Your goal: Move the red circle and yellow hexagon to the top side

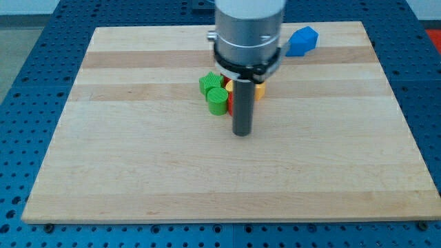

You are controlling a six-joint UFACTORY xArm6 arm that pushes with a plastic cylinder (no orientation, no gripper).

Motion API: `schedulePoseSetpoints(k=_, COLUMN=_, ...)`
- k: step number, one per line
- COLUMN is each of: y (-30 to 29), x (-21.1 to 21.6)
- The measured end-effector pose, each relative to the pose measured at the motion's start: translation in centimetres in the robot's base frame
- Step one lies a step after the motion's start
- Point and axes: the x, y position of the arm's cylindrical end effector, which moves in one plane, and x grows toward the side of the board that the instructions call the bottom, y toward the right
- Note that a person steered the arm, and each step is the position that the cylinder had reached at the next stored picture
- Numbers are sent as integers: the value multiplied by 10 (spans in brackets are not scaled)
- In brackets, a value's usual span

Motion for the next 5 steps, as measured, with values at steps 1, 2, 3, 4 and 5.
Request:
schedulePoseSetpoints(k=1, y=3, x=-19)
schedulePoseSetpoints(k=2, y=24, x=-39)
schedulePoseSetpoints(k=3, y=37, x=-64)
schedulePoseSetpoints(k=4, y=45, x=-90)
schedulePoseSetpoints(k=5, y=55, x=-99)
